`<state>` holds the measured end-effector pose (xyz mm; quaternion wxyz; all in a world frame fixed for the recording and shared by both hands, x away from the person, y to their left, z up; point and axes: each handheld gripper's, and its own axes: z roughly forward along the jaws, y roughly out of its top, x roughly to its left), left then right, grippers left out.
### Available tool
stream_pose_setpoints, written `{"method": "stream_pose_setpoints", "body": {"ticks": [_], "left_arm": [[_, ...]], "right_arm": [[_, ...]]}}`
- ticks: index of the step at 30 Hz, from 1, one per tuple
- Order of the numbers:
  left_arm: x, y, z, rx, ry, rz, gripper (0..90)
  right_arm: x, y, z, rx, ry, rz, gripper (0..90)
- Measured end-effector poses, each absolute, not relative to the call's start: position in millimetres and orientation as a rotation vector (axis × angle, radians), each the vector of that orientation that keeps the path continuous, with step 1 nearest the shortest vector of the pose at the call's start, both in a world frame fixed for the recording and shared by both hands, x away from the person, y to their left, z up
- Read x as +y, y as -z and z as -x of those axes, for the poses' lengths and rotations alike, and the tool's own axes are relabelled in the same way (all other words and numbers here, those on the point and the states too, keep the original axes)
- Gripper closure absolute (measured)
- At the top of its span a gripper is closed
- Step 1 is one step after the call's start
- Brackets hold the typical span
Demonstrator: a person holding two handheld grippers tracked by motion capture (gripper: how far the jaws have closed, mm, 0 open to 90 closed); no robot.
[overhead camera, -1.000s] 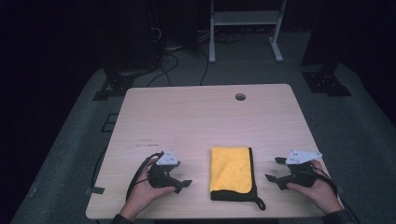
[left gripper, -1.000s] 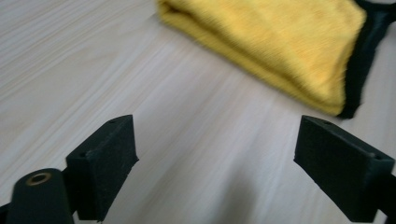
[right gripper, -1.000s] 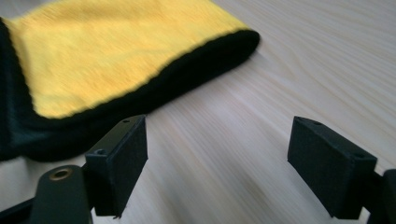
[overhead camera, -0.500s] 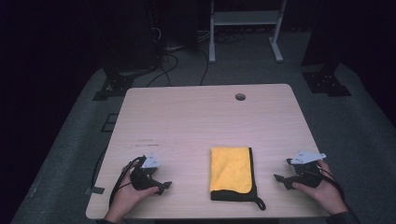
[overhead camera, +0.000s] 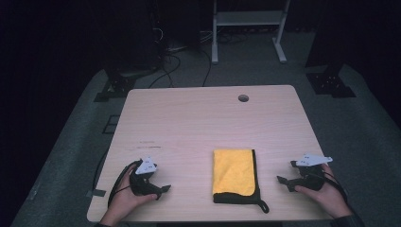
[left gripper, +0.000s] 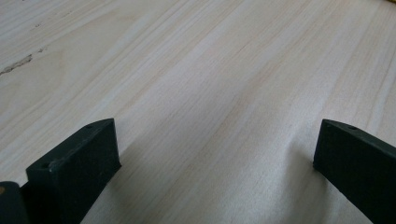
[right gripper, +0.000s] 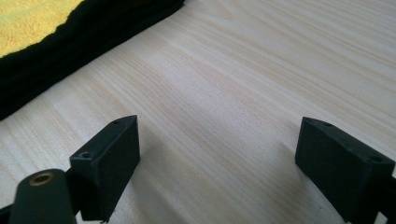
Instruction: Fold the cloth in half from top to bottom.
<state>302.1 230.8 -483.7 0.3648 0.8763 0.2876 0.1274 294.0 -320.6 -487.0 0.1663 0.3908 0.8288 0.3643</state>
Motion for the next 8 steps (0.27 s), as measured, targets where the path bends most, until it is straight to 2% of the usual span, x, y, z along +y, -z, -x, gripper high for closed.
{"method": "stream_pose_setpoints", "body": {"ticks": [8], "left_arm": [[230.8,483.7,-302.1,0.740,-0.328,-2.254,0.0]], "right_arm": [[-320.6,487.0,-293.9,2.358,-1.037,-1.115,12.8]]}}
